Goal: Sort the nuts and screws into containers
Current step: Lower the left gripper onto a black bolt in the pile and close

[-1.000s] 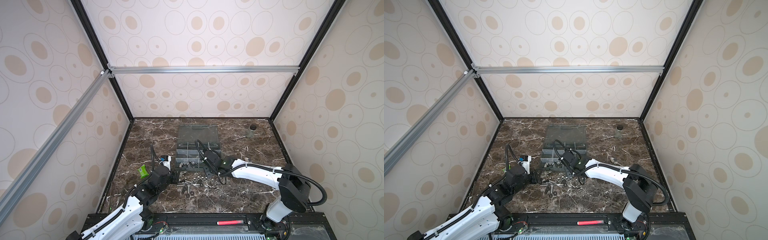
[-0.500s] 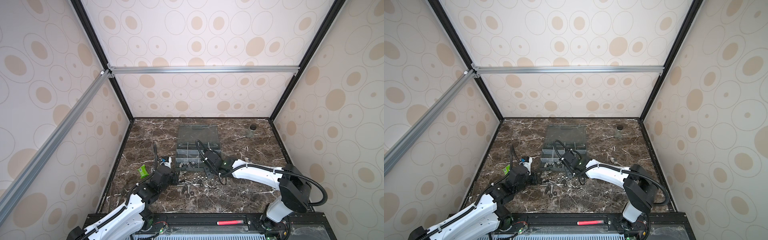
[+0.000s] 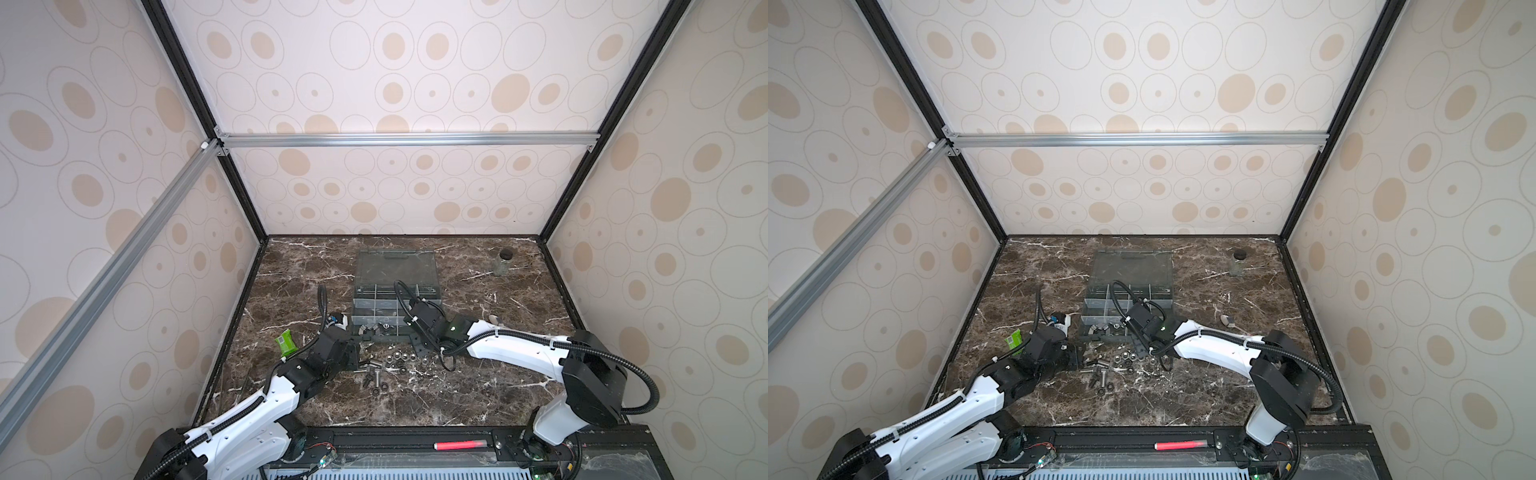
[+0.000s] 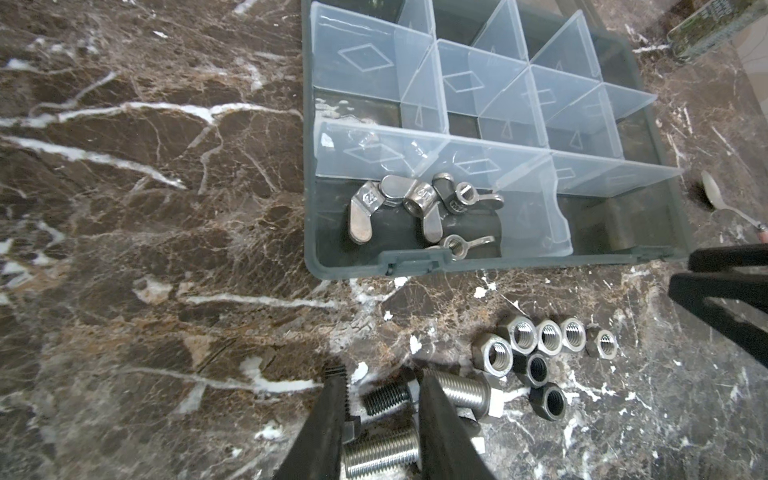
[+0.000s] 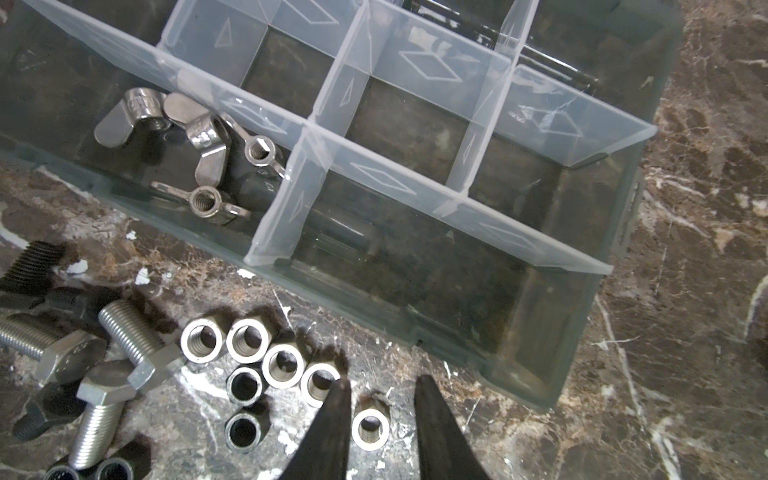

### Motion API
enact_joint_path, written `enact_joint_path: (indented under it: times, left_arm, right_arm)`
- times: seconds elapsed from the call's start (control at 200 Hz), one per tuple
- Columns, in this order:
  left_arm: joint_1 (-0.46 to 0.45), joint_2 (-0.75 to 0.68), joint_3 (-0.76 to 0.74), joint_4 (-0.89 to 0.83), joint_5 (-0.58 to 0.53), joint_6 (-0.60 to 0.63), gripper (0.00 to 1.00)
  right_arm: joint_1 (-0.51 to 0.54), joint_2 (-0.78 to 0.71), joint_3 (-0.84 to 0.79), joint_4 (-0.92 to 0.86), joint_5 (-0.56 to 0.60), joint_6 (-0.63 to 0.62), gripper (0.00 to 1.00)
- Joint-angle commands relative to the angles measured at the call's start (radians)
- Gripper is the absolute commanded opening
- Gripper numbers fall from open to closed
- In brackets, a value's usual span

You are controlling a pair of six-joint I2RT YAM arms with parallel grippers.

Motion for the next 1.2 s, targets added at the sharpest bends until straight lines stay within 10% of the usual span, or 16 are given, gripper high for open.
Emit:
enact_joint_path:
  times: [0.0, 1.195]
  left_arm:
    - [0.006, 0.03, 0.045, -0.031, -0.001, 0.025, 0.31]
    - [0.006, 0.334, 0.125, -0.065, -0.027, 0.097, 0.29]
  right_arm:
    - [-0.007, -0.028, -0.014, -0.007, 0.013, 0.015, 0.3]
    - [-0.007, -0.08, -0.07, -0.017, 0.034, 0.043, 0.3]
